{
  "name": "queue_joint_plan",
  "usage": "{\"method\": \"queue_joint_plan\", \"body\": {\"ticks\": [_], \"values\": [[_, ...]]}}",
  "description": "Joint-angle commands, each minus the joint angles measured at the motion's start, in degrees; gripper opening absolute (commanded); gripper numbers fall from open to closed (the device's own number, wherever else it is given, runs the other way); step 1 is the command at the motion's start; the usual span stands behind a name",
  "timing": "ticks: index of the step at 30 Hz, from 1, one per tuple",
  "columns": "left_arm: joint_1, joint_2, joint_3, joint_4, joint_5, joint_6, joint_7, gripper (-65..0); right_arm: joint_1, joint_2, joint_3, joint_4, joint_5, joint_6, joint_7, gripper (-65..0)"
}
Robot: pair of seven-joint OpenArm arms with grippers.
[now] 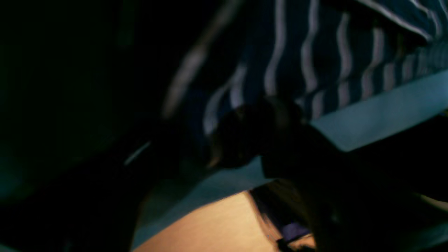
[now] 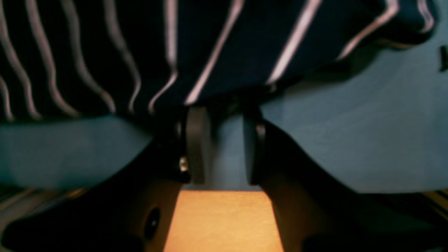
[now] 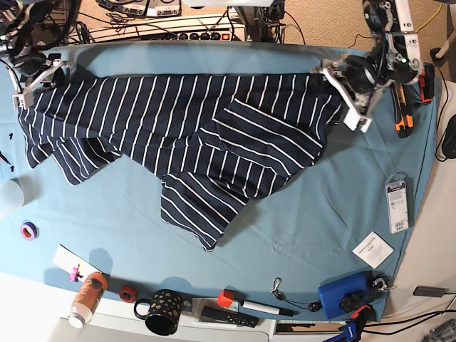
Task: Layout the t-shirt on the table in an organized manner, then fold the t-shirt properly
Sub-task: 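Swing the left gripper across the shirt, dragging fabric toward the hem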
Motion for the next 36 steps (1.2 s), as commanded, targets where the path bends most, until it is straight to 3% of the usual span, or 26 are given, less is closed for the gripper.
{"method": "queue_joint_plan", "body": {"ticks": [1, 4, 6, 9, 10, 15, 18, 22, 24, 27, 31, 36], "values": [[-0.3, -0.4, -0.7, 3.3, -1.3, -0.4, -1.0, -31.1, 0.2, 2.5, 0.5, 0.9, 2.3, 0.0, -0.5, -48.0], [-0.9, -0.4, -2.8, 11.2, -1.3, -0.4, -3.8, -31.1, 0.2, 5.4, 1.7, 0.9, 7.4, 0.0, 0.0, -48.1], [-0.9, -0.4, -3.8, 16.2, -1.3, -0.5, -9.9, -31.1, 0.3, 6.6, 3.5, 0.9, 11.1, 0.0, 3.3, -48.1], [-3.0, -0.4, -2.5, 17.7, -0.9, -5.9, -13.3, -31.1, 3.4, 6.6, 6.5, 0.9, 11.9, 0.0, 5.4, -48.1], [-4.1, -0.4, -1.2, 16.5, -0.9, -6.3, -13.6, -31.1, 4.8, 6.6, 6.9, 0.9, 11.8, 0.0, 5.4, -48.1], [-14.8, -0.4, 8.9, 4.4, 3.8, -6.9, -15.6, -31.1, 10.9, 6.5, 4.5, 0.9, 11.3, 0.0, 2.6, -48.1], [-23.6, -0.4, 15.1, -5.5, 4.7, -7.0, -15.4, -31.1, 12.2, 6.5, -0.3, 0.8, 7.1, 0.0, 2.5, -48.1], [-35.3, -0.4, 23.7, -18.5, 4.7, -7.6, -15.1, -31.1, 12.2, 6.2, -7.2, 0.1, -1.3, 0.0, 9.0, -48.1], [-40.6, -0.4, 27.6, -24.5, 4.7, -7.5, -15.2, -31.0, 12.2, 6.2, -9.7, -1.7, -4.7, -3.0, 12.5, -48.1], [-48.0, -0.3, 32.9, -33.3, 4.7, -7.3, -15.4, -31.0, 12.2, 6.2, -12.5, -5.6, -6.6, -3.8, 14.1, -48.1], [-55.2, 1.6, 36.7, -43.5, 4.7, -7.6, -15.6, -31.0, 12.2, 6.2, -14.8, -11.7, -6.6, -3.8, 14.1, -48.1], [-60.0, 6.5, 36.9, -55.2, 5.0, -10.8, -20.3, -31.0, 12.2, 6.2, -15.0, -15.3, -7.4, -3.8, 13.8, -48.1]]}}
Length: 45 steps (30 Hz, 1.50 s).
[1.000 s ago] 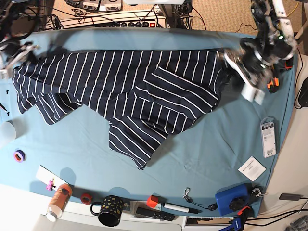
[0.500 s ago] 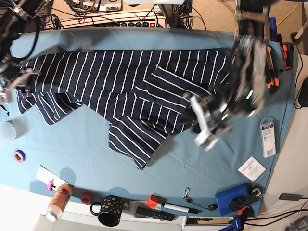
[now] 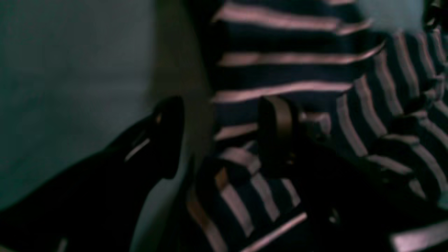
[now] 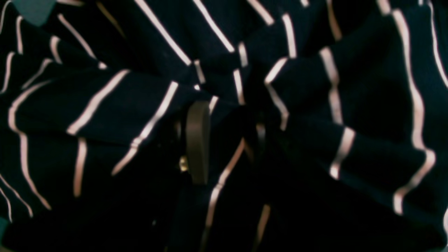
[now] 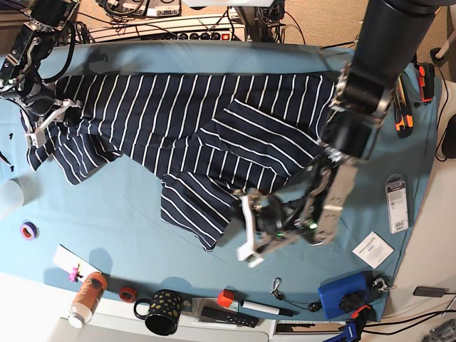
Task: Layout the t-shirt on the table in an organized manner, then fold the t-shirt properly
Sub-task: 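Swing the left gripper across the shirt, dragging fabric toward the hem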
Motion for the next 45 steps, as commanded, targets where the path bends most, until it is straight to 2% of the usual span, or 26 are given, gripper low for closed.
{"method": "queue_joint_plan", "body": {"ticks": [1, 3, 6, 9, 11, 12, 14, 18, 22, 25, 28, 33, 35, 38, 42, 45], "values": [[-2.5, 1.2, -0.1, -1.1, 0.2, -0.4, -1.4, -31.0, 0.1, 1.0, 0.3, 0.3, -1.6, 0.1, -0.5, -48.1], [-3.5, 3.5, -0.1, -5.4, 3.1, -1.2, -1.7, -31.0, 0.2, 1.0, 0.3, 0.3, -2.4, 0.1, -0.5, -48.1], [-3.9, 6.1, -0.1, -10.3, 8.4, -1.1, -5.7, -31.0, 0.1, 1.0, 0.3, 0.3, -2.4, 0.1, -0.5, -48.1], [-3.6, 7.4, -0.1, -11.5, 11.9, 2.7, -8.3, -32.6, 0.1, 1.0, 0.3, 0.3, -2.5, 0.1, -0.7, -48.1], [-3.7, 7.3, -0.2, -11.5, 13.4, 4.3, -9.9, -39.7, 0.1, 1.0, 0.3, 0.3, -2.5, 0.1, -0.7, -48.1], [-3.8, 7.1, -0.2, -11.5, 14.4, 5.7, -10.7, -45.9, 0.1, 1.0, 0.3, 0.3, -2.5, 0.1, -0.7, -48.1], [-4.3, 7.0, -0.2, -11.5, 16.4, 8.8, -11.4, -63.6, 0.1, 1.0, 0.3, 0.3, -2.8, 0.1, -0.7, -48.1], [-6.2, 6.8, -0.2, -11.5, 20.7, 12.8, -11.4, -65.0, -0.1, 1.0, 0.3, 0.3, -4.5, 0.1, -0.6, -48.1], [-9.0, 4.3, -0.6, -11.1, 20.8, 15.8, -11.5, -65.0, -1.0, 1.0, 0.3, 0.3, -6.9, 0.1, 0.1, -48.1], [-11.1, 2.3, -3.7, -11.1, 20.8, 15.9, -11.4, -65.0, -1.6, 1.0, 0.3, 0.3, -7.6, 0.1, 1.1, -48.1], [-11.6, 0.7, -9.9, -11.1, 20.5, 15.6, -11.4, -65.0, -2.3, 1.0, 0.3, 0.3, -7.6, 0.1, 2.4, -48.1], [-10.4, -0.6, -20.4, -11.1, 19.4, 8.5, -11.4, -65.0, -2.4, 1.0, 0.3, 0.3, -7.6, 0.1, 2.6, -48.1], [-10.1, -1.0, -22.7, -11.1, 19.3, 7.7, -11.7, -65.0, -2.4, 1.0, 0.3, 0.3, -7.6, 0.1, 2.6, -48.1], [-10.1, -2.5, -24.2, -11.1, 16.9, 7.5, -11.9, -65.0, -2.4, 1.0, 0.3, 0.3, -7.6, 0.1, 2.6, -48.1], [-10.4, -5.3, -24.2, -11.1, 15.0, 4.2, -13.7, -65.0, -2.4, 1.0, 0.3, 0.3, -7.6, 0.1, 2.6, -48.1], [-12.3, -7.6, -24.2, -11.1, 11.0, 4.2, -13.0, -65.0, -2.4, 1.0, 0.3, 0.3, -7.6, 0.1, 3.0, -48.1]]}}
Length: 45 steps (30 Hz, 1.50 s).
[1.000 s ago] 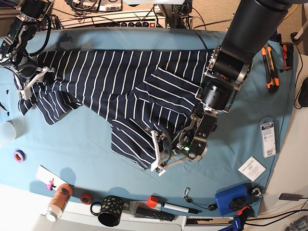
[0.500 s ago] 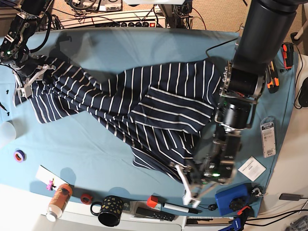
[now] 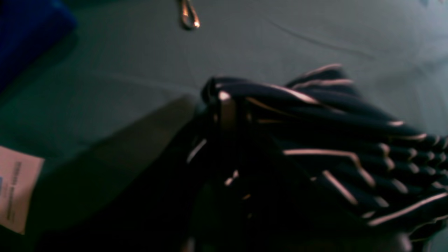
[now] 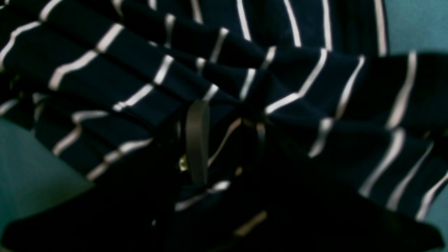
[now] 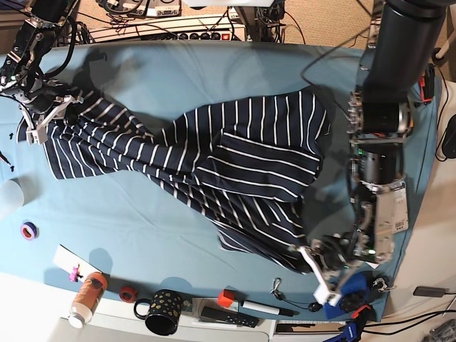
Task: Layout the t-shirt on the table in an organized manner, then fold the t-shirt properly
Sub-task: 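Swing the left gripper across the shirt, dragging fabric toward the hem, then release the shirt with the left gripper and pull the right gripper's corner outward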
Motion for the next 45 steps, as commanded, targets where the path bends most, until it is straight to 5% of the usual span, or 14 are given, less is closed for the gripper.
{"method": "queue_joint_plan", "body": {"ticks": [1, 4, 7, 14, 26, 32, 37, 45], "values": [[-5.4, -2.7, -0.5, 1.4, -1.9, 1.7, -2.0, -65.0, -0.3, 1.1, 0.4, 0.2, -3.2, -1.1, -1.7, -48.1], [-11.0, -4.9, -0.5, 2.4, -13.0, -2.0, 6.7, -65.0, -0.2, 1.1, 0.4, 0.2, -3.1, -1.1, 1.0, -48.1], [-17.2, -6.6, -0.5, 4.9, -22.8, -1.0, 15.0, -65.0, 0.7, 1.1, 0.4, 0.2, -2.5, -1.1, 1.5, -48.1], [-29.3, -7.4, -0.5, 13.7, -30.8, 0.0, 31.6, -65.0, 2.7, 1.1, 0.4, 0.2, -2.7, -1.1, 1.5, -48.1], [-29.3, -8.3, 2.4, 10.3, -34.9, -1.3, 33.4, -65.0, 2.8, 1.2, 0.4, 0.2, -2.7, -1.1, 2.1, -48.1], [-29.3, -8.2, 5.2, 10.3, -28.3, -2.1, 30.5, -65.0, 3.7, 1.2, 0.4, 0.2, -1.9, -1.1, 2.1, -48.1], [-29.3, -8.1, 5.2, 10.3, -27.3, 1.5, 30.5, -31.2, 4.9, 1.2, 0.5, 0.2, 3.1, 1.5, 1.1, -48.1], [-29.3, -8.4, 5.2, 10.3, -30.8, 1.9, 35.6, -30.0, 9.2, 1.2, 0.5, 0.2, 3.5, 2.1, 1.0, -48.1]]}}
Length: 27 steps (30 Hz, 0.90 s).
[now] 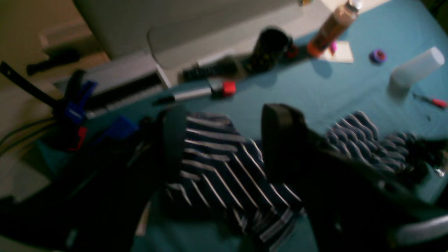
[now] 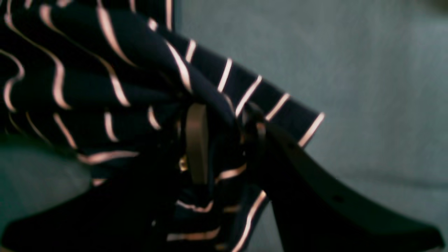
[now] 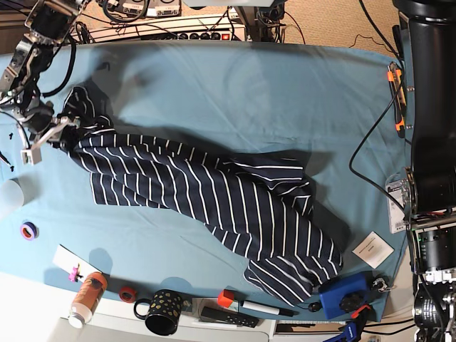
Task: Layout the t-shirt on the table in an organized manner, then fold the t-shirt properly
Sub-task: 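Release the shirt with the left gripper and pull the right gripper's corner outward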
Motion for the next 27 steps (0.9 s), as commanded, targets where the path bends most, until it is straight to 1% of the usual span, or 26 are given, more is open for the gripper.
{"method": "queue_joint_plan", "body": {"ticks": [1, 3, 5, 8, 9, 11, 13, 15, 17, 19, 20, 22, 24, 25, 26, 27], "values": [[-2.8, -0.8, -0.2, 0.8, -3.2, -0.2, -0.5, -30.0, 1.6, 1.6, 0.5, 0.8, 0.9, 0.5, 1.2, -48.1], [-2.8, -2.4, -0.2, 0.9, -6.4, -1.5, 0.5, -30.0, 2.9, 1.6, 0.5, 0.8, 1.6, 0.9, 1.1, -48.1], [-2.8, -4.7, -0.2, 1.3, -8.0, -1.8, 1.1, -30.0, 4.4, 1.7, 0.5, 0.8, 2.1, 0.9, 1.2, -48.1], [-2.8, -9.5, -0.2, 1.7, -10.1, -2.5, 1.7, -30.0, 7.3, 2.0, 0.5, 0.8, 2.0, 0.9, 1.2, -48.1], [-2.8, -11.1, -0.2, 1.7, -11.2, -3.2, 1.9, -30.0, 8.3, 2.1, 0.5, 0.8, 1.8, 0.9, 1.2, -48.1], [-2.8, -14.2, -0.2, 1.7, -12.9, -3.6, 1.9, -30.0, 10.6, 2.8, 0.5, 0.8, 0.0, -0.7, 1.3, -48.1], [-2.8, -17.1, -0.2, 1.7, -13.1, -3.7, 1.9, -30.0, 13.2, 2.8, 0.5, 0.7, -4.4, -3.5, 1.4, -48.1], [-2.8, -19.8, -0.2, 1.7, -13.2, -3.8, 1.9, -30.0, 15.6, 2.7, 0.3, -0.3, -7.4, -4.0, 1.4, -48.1], [-2.4, -21.9, -0.2, 1.7, -13.2, -3.7, 1.9, -30.0, 18.3, 2.8, -0.1, -3.8, -7.2, -4.0, 1.3, -48.1], [-1.8, -23.6, -0.2, 1.7, -14.1, -3.8, 1.9, -30.0, 20.4, 2.8, -1.0, -8.1, -5.6, -3.7, 0.8, -48.1], [-1.4, -24.2, -0.2, 1.7, -14.3, -3.8, 1.9, -30.0, 21.0, 2.7, -1.5, -9.9, -3.9, -3.0, -0.8, -48.1], [-0.7, -25.1, -0.2, 1.7, -14.6, -3.8, 1.9, -30.0, 20.9, 2.7, -3.0, -11.7, 1.6, 0.9, -6.4, -48.1], [0.1, -25.5, -0.2, 1.7, -14.6, -3.8, 1.8, -30.0, 19.7, 2.6, -4.2, -11.5, 5.7, 0.9, -11.7, -48.1], [0.6, -25.5, -0.2, 1.7, -14.6, -3.8, 1.8, -30.0, 19.1, 2.6, -4.3, -11.4, 7.5, 0.9, -13.1, -48.3], [1.0, -25.5, -0.2, 1.7, -14.6, -3.8, 1.8, -30.0, 18.3, 2.6, -4.1, -11.1, 8.9, 0.9, -14.0, -50.1], [1.6, -25.4, -0.2, 1.7, -14.6, -3.8, 1.8, -30.0, 17.4, 2.6, -3.6, -10.7, 10.3, 0.9, -15.2, -53.3]]}}
